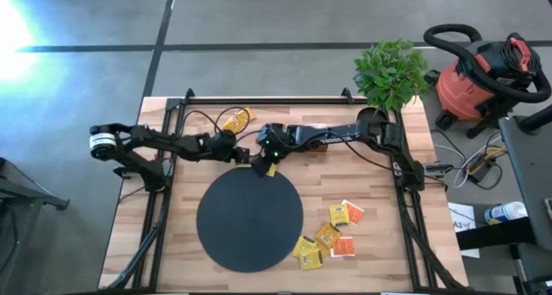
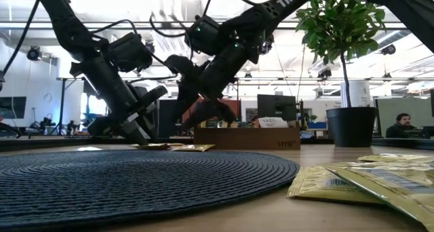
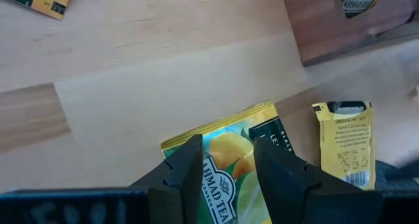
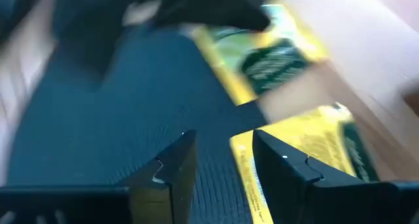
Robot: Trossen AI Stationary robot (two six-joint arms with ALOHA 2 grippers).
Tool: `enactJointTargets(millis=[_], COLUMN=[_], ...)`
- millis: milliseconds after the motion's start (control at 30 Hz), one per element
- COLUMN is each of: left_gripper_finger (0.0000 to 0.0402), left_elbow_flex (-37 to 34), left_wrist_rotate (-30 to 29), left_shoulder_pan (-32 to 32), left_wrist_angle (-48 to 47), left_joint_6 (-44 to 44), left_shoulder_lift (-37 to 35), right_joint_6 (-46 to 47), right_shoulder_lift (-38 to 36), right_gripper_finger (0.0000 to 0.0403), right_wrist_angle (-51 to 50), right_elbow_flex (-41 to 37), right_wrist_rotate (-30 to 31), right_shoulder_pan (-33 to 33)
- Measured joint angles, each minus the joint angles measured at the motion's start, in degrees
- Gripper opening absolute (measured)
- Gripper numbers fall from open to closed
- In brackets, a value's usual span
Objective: Pick & Place Tea
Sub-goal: Put the yellow tea bag into the left section of the wooden organizer
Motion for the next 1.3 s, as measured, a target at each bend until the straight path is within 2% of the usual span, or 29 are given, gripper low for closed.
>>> enactJointTargets(millis=[167,267,333,733,933,1300], left_gripper_finger=[0.0135,0.0135,0.0135,0.0135,0.0135,0.0135], left_elbow_flex=[0.00,0.00,0.00,-0.03,-0.04,-0.04], left_wrist_rotate=[1.28,2.39,2.51,3.34,4.57,4.94], left_shoulder_pan=[0.00,-0.11,-0.26,-0.99,-1.05,-1.33], left_wrist_angle=[0.01,0.04,0.04,0.46,0.48,0.52], left_joint_6=[-0.02,-0.28,-0.75,-2.89,-3.03,-3.45], left_shoulder_lift=[0.00,-0.01,-0.02,0.01,0.01,0.01], right_joint_6=[-31.21,-43.92,-47.71,-49.65,-49.78,-52.32], right_shoulder_lift=[0.00,0.00,0.00,3.65,4.42,4.50], right_gripper_finger=[0.0139,0.0135,0.0134,0.0144,0.0139,0.0142], right_wrist_angle=[-0.02,0.62,2.16,3.24,3.56,3.39], right_elbow_flex=[-0.17,-0.17,-0.31,-0.81,0.28,0.26], right_wrist_rotate=[1.20,8.48,12.93,13.90,19.89,18.10], right_shoulder_pan=[2.80,4.37,4.95,5.19,5.52,6.28])
